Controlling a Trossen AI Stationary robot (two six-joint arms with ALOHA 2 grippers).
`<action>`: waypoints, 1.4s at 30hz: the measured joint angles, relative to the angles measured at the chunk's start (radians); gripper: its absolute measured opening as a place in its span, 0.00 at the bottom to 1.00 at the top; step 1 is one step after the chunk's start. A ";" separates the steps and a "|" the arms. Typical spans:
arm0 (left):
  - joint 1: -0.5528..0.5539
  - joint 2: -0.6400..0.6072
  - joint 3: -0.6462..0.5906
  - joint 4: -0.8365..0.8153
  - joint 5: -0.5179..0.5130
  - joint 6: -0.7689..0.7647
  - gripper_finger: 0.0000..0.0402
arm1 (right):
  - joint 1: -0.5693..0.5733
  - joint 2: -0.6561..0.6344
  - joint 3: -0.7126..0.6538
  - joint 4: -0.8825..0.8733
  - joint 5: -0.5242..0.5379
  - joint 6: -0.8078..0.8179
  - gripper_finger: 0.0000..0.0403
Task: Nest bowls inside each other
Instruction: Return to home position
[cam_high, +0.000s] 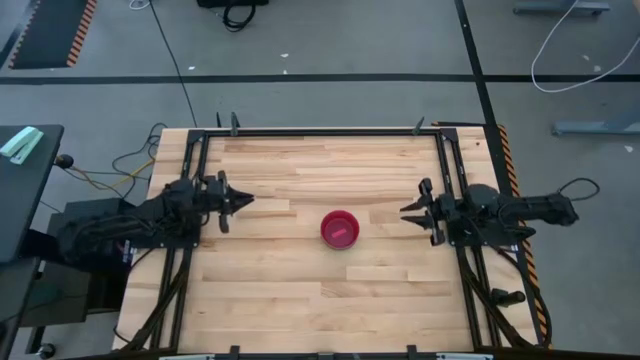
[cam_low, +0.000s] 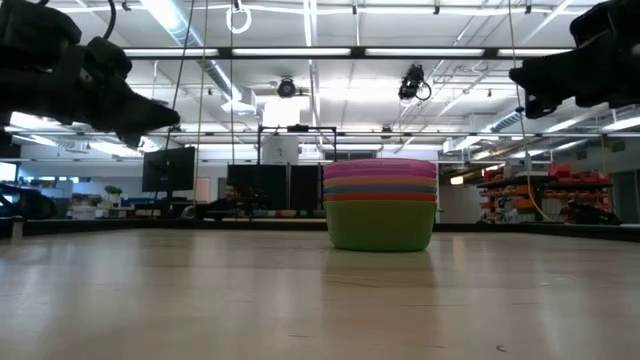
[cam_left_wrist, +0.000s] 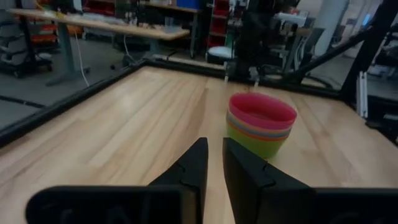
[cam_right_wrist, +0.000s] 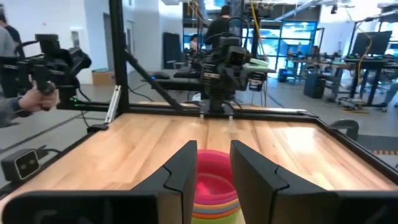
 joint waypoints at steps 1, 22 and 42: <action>0.011 0.000 0.000 0.014 0.013 0.000 0.15 | -0.015 0.000 0.000 0.003 -0.016 0.000 0.26; 0.157 -0.003 0.000 0.157 0.022 -0.067 0.15 | -0.080 0.000 0.000 0.024 -0.132 -0.007 0.26; 0.168 -0.131 0.000 0.195 0.024 -0.063 0.14 | -0.080 0.000 0.000 0.075 -0.132 0.001 0.26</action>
